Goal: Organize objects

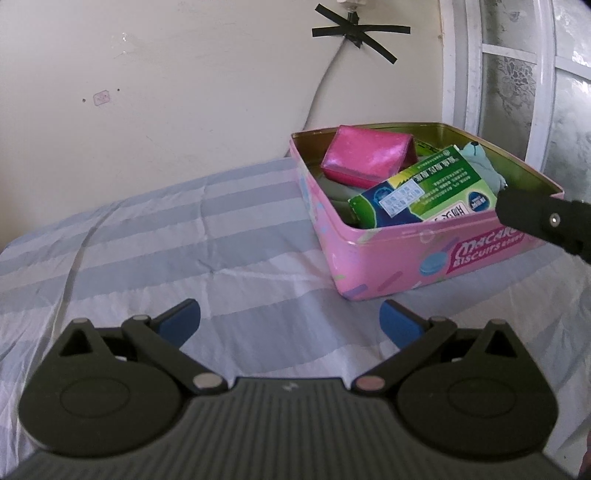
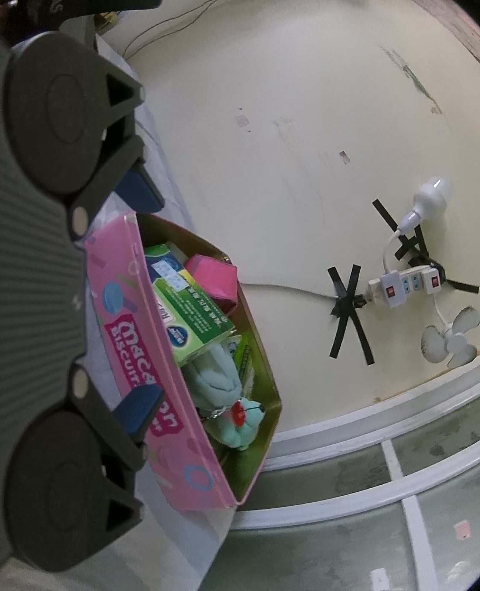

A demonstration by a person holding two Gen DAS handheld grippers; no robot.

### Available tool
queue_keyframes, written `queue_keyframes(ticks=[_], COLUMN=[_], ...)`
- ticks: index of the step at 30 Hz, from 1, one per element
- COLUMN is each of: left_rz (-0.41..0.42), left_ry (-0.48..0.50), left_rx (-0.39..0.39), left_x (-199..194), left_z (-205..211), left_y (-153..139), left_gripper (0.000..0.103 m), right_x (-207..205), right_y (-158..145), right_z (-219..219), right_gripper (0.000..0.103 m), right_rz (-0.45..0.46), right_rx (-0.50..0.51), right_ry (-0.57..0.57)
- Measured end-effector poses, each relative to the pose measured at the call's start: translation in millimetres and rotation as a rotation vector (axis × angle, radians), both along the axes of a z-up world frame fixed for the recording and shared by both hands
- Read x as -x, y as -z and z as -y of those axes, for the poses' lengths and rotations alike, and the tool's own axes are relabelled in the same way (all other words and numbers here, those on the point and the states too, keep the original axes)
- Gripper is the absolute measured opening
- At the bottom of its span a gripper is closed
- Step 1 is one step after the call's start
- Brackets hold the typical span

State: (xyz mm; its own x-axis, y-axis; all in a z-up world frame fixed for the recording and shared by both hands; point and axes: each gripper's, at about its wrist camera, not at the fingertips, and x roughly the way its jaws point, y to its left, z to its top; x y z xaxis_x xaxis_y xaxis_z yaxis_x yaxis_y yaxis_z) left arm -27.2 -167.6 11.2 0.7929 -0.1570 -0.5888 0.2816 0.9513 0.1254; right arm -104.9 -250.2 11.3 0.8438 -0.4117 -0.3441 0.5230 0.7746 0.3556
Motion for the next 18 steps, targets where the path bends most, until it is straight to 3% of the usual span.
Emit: queue_keyframes(ticks=[18], left_rz=[-0.087], left_ry=[-0.026], left_rx=[0.006], left_x=[3.9], left_z=[-7.3], left_y=[4.6], left_gripper=[0.103], right_x=[0.0], right_y=[-0.5], right_z=[-1.7], right_gripper=[0.103], right_rz=[-0.009], right_rx=[-0.006], right_ry=[-0.011])
